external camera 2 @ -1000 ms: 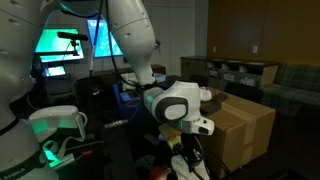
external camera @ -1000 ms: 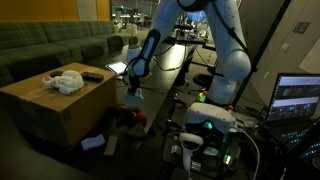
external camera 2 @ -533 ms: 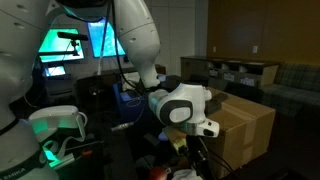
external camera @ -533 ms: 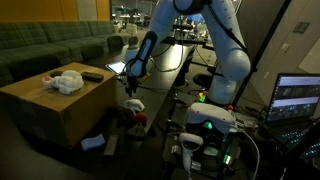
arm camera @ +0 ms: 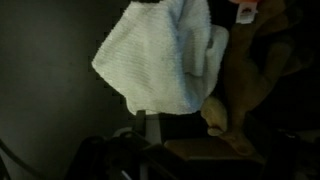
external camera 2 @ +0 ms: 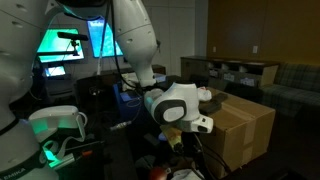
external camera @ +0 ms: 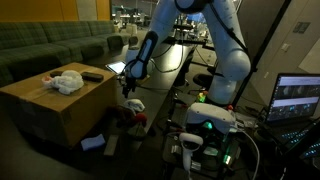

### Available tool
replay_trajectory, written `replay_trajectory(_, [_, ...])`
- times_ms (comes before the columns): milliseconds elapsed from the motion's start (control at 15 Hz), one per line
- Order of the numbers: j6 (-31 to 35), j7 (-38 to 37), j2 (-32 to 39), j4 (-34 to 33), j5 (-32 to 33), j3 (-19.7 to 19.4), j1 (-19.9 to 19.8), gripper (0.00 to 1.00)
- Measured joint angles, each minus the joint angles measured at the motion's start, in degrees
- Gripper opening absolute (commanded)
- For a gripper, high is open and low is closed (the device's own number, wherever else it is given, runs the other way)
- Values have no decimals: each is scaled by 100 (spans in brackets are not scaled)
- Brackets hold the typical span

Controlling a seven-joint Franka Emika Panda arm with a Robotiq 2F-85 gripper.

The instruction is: Pick up all the objects on the box and put them on table, then pick up the all the objects on the table and put them on the box

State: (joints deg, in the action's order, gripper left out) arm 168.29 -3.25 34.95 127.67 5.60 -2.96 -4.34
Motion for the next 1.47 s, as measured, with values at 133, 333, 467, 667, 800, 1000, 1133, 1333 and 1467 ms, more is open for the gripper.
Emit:
replay_trajectory(133, [250,12,-79,235,-125,285,-3,100])
replay_trajectory(333, [562,44,-128,520,-254,734,3,100])
replay_trajectory(467, [701,48,-123,648,-261,945,26,100])
replay_trajectory(667, [891,47,-69,735,-261,993,186,100])
replay_trajectory(800, [1010,45,13,735,-261,911,342,100])
replay_trajectory(1000, [1175,44,183,705,-261,714,565,100])
replay_trajectory(1133, [1277,44,296,669,-261,634,638,100])
replay_trajectory(1333, [1340,44,474,549,-261,580,667,100])
replay_trajectory(1467, [1341,44,599,438,-261,570,656,100])
